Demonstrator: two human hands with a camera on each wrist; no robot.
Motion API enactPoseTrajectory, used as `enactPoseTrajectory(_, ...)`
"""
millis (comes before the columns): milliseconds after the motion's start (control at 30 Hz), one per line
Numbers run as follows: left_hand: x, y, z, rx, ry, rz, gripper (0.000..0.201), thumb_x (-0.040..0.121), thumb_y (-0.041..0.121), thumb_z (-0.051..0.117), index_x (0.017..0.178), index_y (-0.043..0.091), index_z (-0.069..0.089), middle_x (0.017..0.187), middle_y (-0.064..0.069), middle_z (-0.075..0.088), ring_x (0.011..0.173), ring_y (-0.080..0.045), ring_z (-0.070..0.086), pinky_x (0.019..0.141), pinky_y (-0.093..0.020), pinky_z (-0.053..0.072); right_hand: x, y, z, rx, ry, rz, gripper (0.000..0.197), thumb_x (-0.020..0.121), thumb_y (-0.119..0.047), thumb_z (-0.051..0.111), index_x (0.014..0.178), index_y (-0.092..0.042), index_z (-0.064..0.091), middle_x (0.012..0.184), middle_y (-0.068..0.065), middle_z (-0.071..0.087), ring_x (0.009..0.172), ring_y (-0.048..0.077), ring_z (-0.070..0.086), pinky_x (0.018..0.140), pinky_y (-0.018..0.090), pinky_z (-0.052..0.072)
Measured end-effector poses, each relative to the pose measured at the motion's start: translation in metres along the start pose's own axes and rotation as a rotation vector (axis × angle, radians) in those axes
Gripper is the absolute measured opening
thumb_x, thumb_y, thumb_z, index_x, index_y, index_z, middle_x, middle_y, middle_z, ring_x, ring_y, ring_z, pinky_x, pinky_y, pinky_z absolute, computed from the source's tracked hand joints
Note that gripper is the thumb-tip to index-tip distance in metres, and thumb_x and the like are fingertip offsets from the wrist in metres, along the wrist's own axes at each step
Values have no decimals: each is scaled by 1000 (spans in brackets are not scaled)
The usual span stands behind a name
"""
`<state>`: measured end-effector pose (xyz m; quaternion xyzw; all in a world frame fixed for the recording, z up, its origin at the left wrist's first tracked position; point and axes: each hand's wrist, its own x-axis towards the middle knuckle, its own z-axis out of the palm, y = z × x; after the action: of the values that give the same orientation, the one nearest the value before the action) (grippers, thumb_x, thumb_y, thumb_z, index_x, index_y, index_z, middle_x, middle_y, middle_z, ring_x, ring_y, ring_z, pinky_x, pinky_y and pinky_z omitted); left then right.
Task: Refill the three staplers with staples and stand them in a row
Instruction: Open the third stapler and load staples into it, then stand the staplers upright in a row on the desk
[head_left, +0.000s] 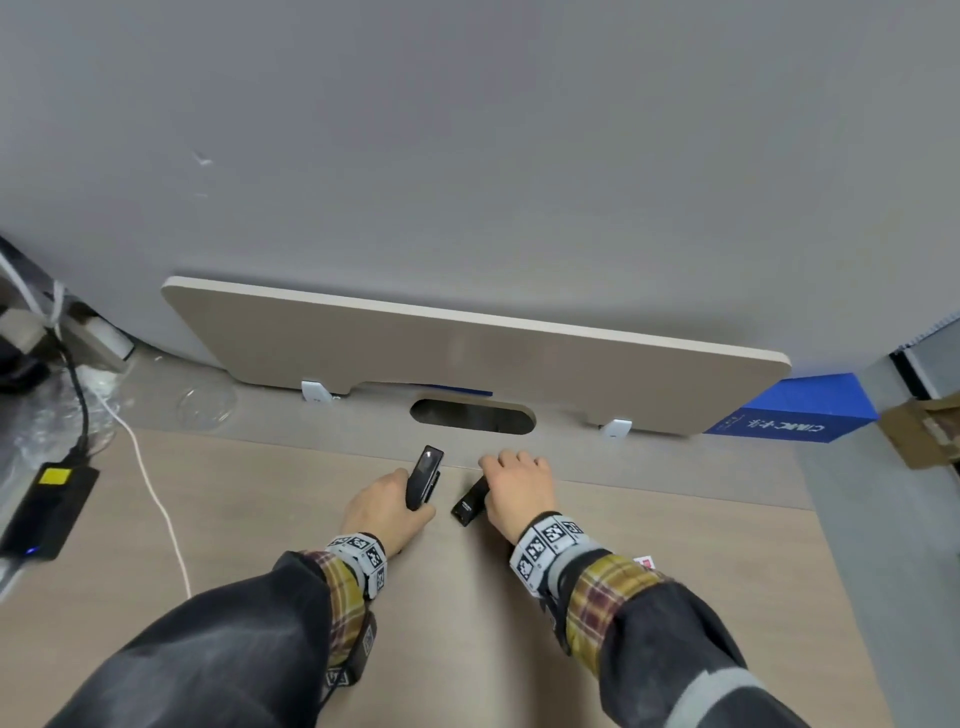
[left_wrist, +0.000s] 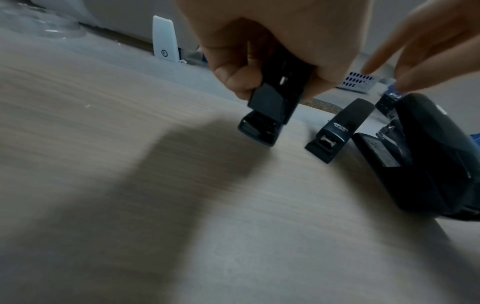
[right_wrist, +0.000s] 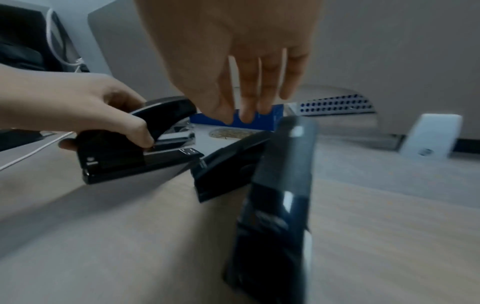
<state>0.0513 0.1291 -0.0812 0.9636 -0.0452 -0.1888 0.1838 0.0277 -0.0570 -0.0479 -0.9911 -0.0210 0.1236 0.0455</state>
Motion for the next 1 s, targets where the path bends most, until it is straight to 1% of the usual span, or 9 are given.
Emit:
enactPoseTrajectory(100,10,2,4,-22,7,-1,28,75,41,59,88,18,50,92,-6,65,87,-32,62,67,-32,43,23,-18,0,-6,-135,105,24,86,-15,47,110,-12,51,105,12,67,98,33,61,78,38,41)
enactPoseTrajectory(167,15,2,9,-45,4,6,29,76,40,58,90,16,51,94,-7,65,88,-32,62,69,-33,45,33,-25,6,12,-184,149,23,90,-16,46,111,-10,51,106,14,67,99,35,62,73,36,44)
enactPoseTrajectory(300,22,-3,19,-72,-21,14,36,77,42,57,101,17,53,100,-6,63,92,-31,62,75,-35,48,43,-31,8,-19,-285,216,28,91,-15,46,113,-9,59,116,13,64,108,32,59,82,35,49)
enactPoseTrajectory(367,22,-4,23,-77,-22,12,37,78,42,57,106,17,52,101,-6,61,93,-31,61,76,-35,48,43,-31,10,-26,-343,252,31,92,-14,45,119,-8,58,124,13,59,113,30,58,89,35,48)
enactPoseTrajectory(533,22,-2,25,-90,-63,8,45,78,42,56,116,18,49,106,-6,59,97,-31,61,81,-36,50,32,-36,20,29,-393,266,36,92,-19,47,126,-9,53,125,17,52,111,33,58,92,39,48)
enactPoseTrajectory(633,19,-2,25,-110,-89,6,44,77,42,57,113,18,49,103,-5,60,94,-28,61,79,-35,49,20,-41,26,51,-429,268,37,91,-17,50,127,-8,51,123,18,47,108,36,58,91,41,49)
enactPoseTrajectory(700,15,0,26,-112,-101,6,41,77,42,56,109,17,49,102,-5,61,92,-27,61,76,-34,49,14,-41,27,93,-437,266,35,91,-16,49,125,-10,51,122,19,47,107,37,59,91,42,50)
enactPoseTrajectory(800,9,1,30,-111,-114,14,39,77,44,57,105,18,48,103,-4,62,94,-28,61,78,-35,50,8,-39,30,107,-447,263,35,90,-16,48,125,-13,50,122,18,46,107,37,58,91,42,49)
enactPoseTrajectory(1000,4,5,31,-107,-107,19,41,80,43,61,109,16,49,107,-5,62,98,-28,60,80,-34,48,2,-40,32,136,-446,312,35,91,-16,51,126,-14,50,125,18,46,108,35,58,91,41,49)
